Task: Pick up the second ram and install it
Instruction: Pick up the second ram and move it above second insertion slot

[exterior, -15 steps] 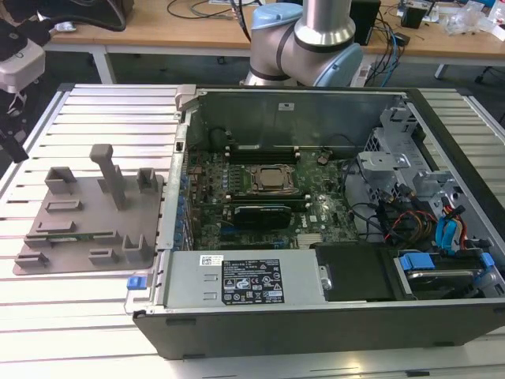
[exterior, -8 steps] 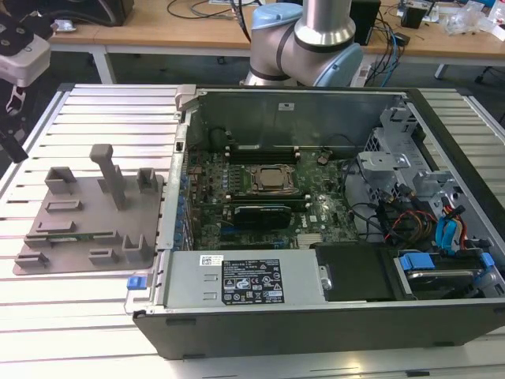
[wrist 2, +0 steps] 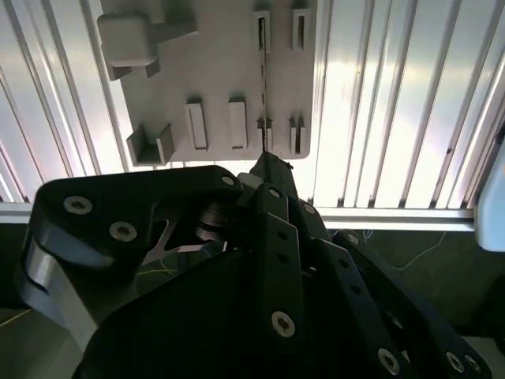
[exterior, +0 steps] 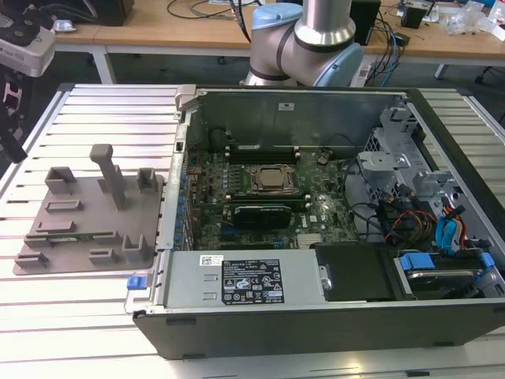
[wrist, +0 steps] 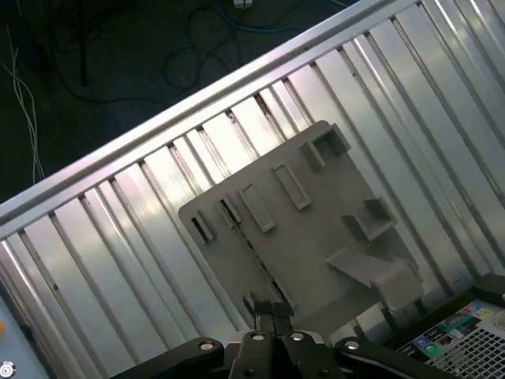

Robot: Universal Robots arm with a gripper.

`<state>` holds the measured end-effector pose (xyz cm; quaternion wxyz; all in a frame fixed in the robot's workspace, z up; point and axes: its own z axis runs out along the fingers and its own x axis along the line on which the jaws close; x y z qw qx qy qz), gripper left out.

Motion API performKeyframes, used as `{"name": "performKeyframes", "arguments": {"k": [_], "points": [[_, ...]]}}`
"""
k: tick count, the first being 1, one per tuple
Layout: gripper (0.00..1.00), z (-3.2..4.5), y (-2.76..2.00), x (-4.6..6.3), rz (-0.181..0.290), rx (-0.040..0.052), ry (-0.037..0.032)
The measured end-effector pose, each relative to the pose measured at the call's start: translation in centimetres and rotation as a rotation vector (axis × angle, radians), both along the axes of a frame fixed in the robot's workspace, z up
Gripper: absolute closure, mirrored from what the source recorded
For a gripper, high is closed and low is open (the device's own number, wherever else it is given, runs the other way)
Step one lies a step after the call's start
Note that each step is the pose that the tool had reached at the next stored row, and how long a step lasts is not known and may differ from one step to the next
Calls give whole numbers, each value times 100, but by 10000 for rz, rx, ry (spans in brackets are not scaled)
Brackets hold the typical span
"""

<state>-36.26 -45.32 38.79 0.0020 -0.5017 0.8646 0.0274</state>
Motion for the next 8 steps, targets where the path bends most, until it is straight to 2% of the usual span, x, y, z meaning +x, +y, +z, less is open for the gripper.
{"name": "performKeyframes", "arguments": {"k": [8], "points": [[90,0,0,0,1327,0,-1]]}}
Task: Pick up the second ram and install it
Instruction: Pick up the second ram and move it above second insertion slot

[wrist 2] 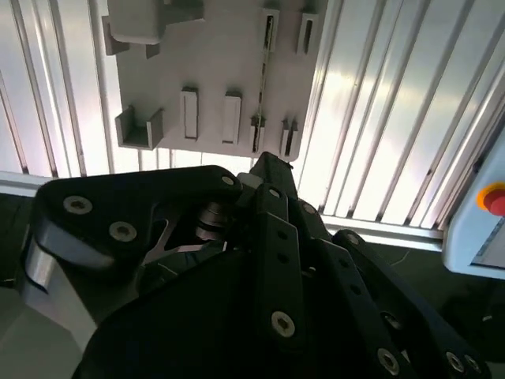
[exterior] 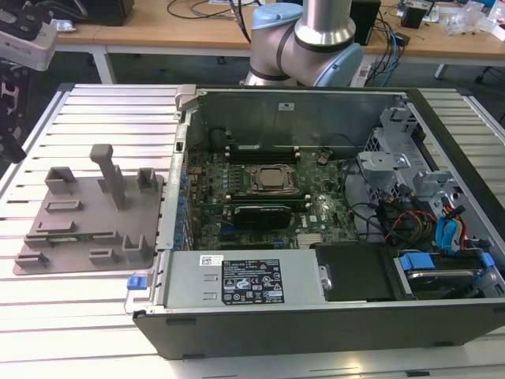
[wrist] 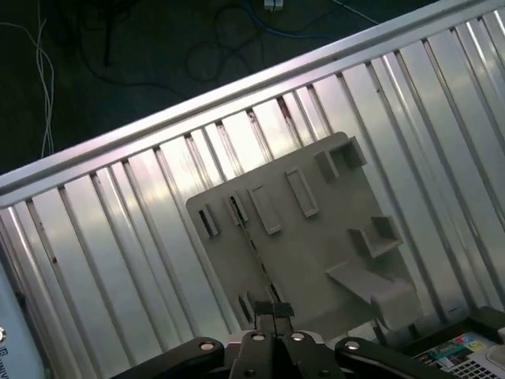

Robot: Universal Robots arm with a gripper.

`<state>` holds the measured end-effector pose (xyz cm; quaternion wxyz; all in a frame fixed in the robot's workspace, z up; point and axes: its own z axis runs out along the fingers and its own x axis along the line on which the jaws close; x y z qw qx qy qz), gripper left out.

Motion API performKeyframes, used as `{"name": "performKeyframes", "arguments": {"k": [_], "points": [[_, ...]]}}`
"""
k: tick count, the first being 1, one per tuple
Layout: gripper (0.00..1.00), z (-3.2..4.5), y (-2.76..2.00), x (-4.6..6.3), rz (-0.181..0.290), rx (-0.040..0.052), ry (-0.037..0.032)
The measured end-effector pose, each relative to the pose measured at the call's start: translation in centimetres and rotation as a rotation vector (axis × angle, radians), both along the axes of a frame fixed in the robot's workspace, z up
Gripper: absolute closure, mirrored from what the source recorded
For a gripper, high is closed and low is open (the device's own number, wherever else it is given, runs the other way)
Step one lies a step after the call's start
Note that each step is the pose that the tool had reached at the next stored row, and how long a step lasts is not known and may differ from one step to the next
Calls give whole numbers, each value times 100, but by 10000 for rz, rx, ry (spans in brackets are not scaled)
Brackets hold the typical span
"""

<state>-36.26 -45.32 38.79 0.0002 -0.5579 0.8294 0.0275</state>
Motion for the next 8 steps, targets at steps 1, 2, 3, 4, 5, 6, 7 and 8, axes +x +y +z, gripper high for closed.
{"name": "performKeyframes", "arguments": {"k": [1,2,3,4,5,6,7,8], "points": [[90,1,0,0,241,-1,1],[90,0,0,0,442,0,0],[90,1,0,0,706,-1,1],[90,1,0,0,915,0,1],[90,0,0,0,1149,0,1],[90,0,0,0,1379,0,1],[90,0,0,0,1611,0,1],[90,0,0,0,1881,0,1]]}}
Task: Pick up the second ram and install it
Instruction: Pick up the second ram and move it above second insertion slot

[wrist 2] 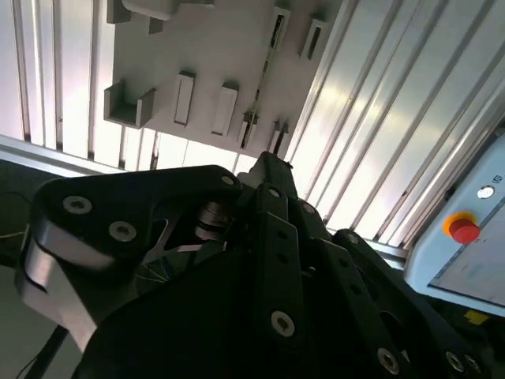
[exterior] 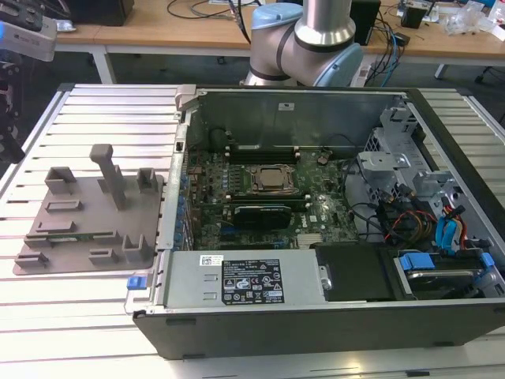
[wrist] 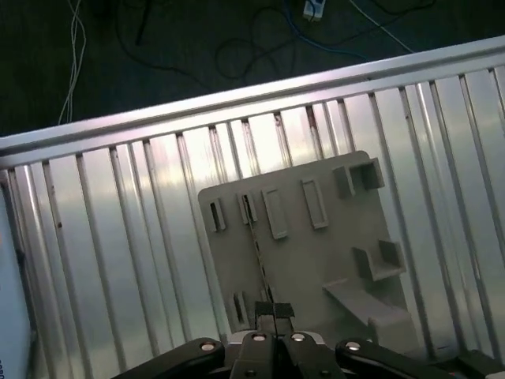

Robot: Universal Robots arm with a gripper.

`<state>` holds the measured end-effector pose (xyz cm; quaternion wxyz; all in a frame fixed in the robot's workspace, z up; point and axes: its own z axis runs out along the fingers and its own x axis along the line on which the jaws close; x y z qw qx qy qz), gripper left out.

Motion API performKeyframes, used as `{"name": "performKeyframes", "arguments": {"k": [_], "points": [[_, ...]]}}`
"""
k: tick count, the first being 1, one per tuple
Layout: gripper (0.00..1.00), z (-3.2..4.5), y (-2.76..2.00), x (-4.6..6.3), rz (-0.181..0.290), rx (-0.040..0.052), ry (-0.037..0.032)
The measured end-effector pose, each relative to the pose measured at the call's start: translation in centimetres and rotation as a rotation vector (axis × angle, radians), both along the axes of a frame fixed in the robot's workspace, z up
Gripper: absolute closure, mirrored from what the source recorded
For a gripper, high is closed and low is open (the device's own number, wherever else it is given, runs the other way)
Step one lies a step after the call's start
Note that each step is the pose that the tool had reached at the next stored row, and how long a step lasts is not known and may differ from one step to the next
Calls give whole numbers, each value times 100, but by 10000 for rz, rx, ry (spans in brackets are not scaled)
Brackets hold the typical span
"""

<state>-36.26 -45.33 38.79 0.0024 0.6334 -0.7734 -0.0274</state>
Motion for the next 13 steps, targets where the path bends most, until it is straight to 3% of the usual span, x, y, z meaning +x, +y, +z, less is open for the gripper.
{"name": "performKeyframes", "arguments": {"k": [8,13], "points": [[90,0,0,0,1486,0,0],[89,0,0,0,1554,0,0]]}}
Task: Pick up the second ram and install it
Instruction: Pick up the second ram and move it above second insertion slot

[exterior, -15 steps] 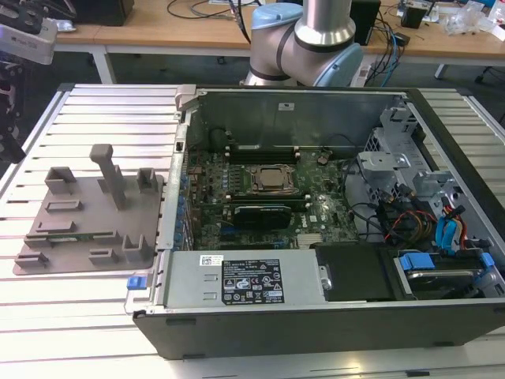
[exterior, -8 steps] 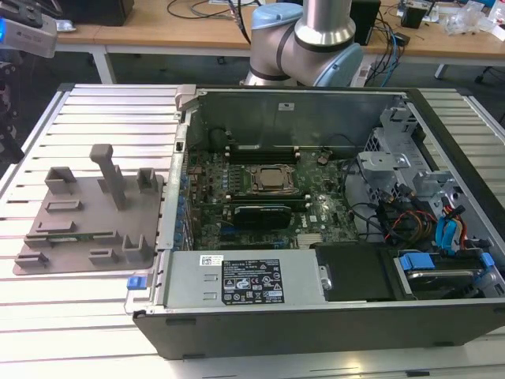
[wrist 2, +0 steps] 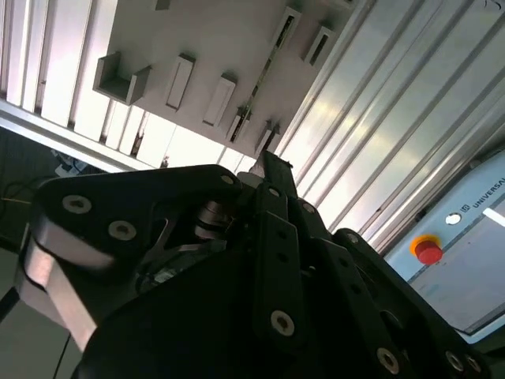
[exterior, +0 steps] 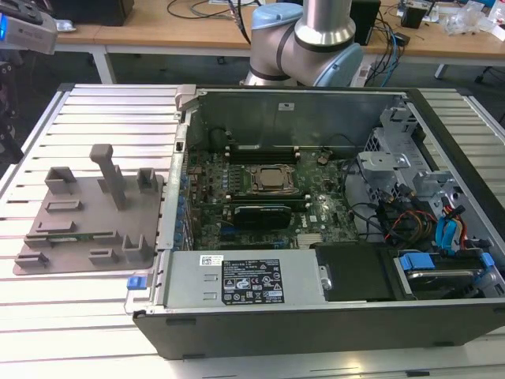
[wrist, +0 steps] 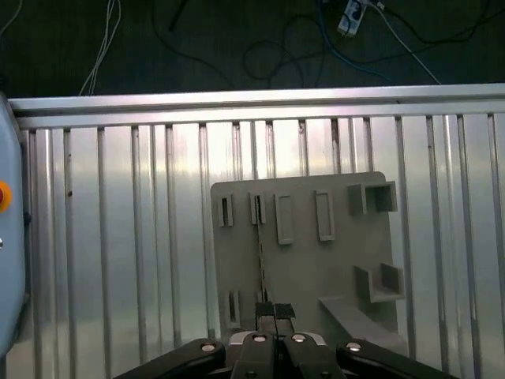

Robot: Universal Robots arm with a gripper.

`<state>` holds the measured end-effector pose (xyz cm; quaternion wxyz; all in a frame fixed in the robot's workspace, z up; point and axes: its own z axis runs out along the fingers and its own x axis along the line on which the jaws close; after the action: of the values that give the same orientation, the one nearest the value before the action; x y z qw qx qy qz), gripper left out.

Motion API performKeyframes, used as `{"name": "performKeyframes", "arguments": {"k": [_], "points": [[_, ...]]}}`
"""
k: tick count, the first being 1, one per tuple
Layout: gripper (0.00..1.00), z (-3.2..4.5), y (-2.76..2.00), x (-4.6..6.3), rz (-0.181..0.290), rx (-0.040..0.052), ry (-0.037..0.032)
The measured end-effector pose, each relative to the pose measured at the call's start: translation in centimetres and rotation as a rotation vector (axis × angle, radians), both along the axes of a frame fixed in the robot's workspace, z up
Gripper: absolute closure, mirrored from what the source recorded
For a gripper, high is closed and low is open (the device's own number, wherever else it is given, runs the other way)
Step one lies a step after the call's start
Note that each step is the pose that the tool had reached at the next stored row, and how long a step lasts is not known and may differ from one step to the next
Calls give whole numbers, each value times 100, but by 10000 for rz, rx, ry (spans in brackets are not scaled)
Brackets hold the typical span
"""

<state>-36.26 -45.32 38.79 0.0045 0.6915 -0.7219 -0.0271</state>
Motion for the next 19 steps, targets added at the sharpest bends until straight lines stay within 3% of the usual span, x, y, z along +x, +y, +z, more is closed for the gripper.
{"name": "performKeyframes", "arguments": {"k": [2,4,6,10,14,19], "points": [[84,0,0,0,4,0,0],[70,0,0,0,12,0,0],[70,-3,0,1,16,0,0],[70,-154,0,0,16,0,0],[70,-248,0,0,17,1,-1],[70,-309,0,0,17,0,0]]}}
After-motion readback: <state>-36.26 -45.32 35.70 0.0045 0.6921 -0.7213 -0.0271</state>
